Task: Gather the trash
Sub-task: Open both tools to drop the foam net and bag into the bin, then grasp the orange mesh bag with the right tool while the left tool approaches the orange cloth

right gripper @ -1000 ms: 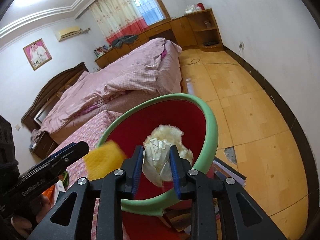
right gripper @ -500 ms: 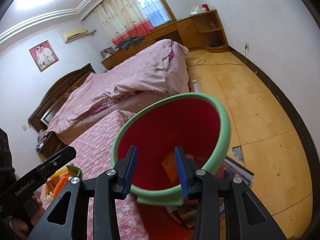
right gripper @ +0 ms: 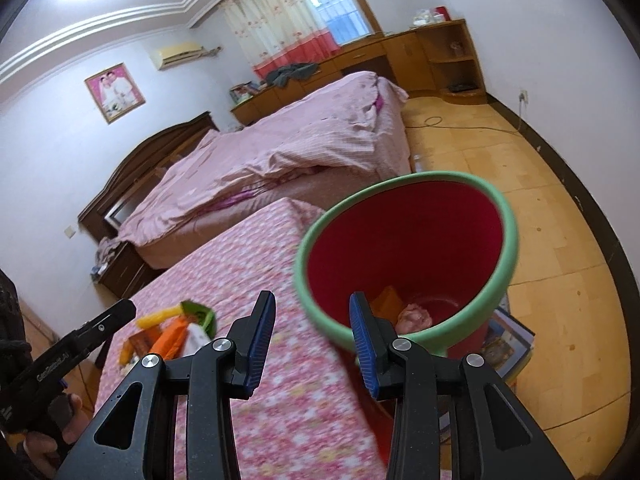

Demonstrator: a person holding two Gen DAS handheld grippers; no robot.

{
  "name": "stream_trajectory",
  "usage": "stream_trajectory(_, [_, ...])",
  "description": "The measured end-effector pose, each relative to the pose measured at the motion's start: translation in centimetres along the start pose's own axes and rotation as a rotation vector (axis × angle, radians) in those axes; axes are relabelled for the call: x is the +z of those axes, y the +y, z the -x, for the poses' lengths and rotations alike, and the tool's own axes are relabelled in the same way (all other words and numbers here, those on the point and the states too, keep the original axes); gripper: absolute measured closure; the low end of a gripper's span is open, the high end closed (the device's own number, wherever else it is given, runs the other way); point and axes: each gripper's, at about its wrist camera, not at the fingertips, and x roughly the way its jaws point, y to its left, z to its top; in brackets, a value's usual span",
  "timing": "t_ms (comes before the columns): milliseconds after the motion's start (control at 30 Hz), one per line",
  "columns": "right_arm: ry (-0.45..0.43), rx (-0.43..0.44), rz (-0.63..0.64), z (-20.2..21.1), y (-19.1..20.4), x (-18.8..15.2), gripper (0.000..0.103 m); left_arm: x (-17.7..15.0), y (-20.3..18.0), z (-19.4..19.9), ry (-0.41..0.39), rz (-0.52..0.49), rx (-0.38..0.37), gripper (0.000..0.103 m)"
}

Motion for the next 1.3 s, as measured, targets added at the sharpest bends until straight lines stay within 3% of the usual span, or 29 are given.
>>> stream_trajectory(433, [0.076,0.033,0.066,-1.9,5.1,-1.7,0.064,-1.3,9.7,3.3,-0.009,0.119,0.182,0.053])
stream_trajectory(967, [0.169,0.007,0.13,-5.7,9.3,-3.5,0.063,-2.4,20.9,1.9,0.064,0.224,0.349,0.053])
stream_trajectory(1300, [0.214,0.009,0.181,-8.2,12.4,-3.9,0.063,-3.3,24.0,-1.6,0.129,0.27,0.336,0.053])
